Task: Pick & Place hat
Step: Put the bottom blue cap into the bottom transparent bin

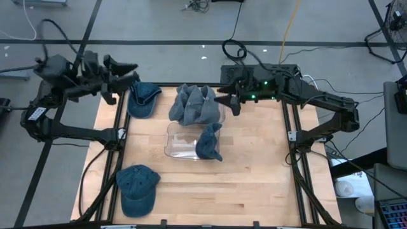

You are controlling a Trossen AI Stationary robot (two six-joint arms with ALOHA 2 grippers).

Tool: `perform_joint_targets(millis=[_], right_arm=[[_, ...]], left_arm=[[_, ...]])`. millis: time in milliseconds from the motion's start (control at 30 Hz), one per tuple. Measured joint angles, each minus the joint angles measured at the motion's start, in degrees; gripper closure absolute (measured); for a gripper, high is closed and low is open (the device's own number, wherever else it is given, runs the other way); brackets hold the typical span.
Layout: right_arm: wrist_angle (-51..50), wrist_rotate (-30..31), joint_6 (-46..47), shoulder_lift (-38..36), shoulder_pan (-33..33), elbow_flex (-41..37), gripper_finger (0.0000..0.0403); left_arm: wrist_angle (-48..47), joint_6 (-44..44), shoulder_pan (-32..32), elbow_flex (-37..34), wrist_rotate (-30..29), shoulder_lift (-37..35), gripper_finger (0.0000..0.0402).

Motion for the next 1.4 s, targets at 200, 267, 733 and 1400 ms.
perform_joint_targets(millis=[200, 267, 733, 1400], right_arm=[[2.86, -0.23, -2.7, -0.66, -0.55, 0.0, 0.0157], [3.39, -0.35, -3.36, -0.57, -0.55, 0.0, 0.0159], [4.17, -11.02, -10.62, -0.59, -0.57, 0.0, 0.0164], [4.18, -10.91, -10.75, -0.59, -0.33, 0.0, 0.0167]], left_arm=[[-11.12, -9.81, -0.01, 0.0, 8.1, 0.99, 0.0157], [-14.31, -11.7, -0.01, 0.0, 11.87, 1.43, 0.0154], [-47.03, -13.93, -0.01, 0.02, 20.74, 2.84, 0.0151], [-56.86, -20.66, -0.04, -0.87, 20.35, 10.15, 0.0151]])
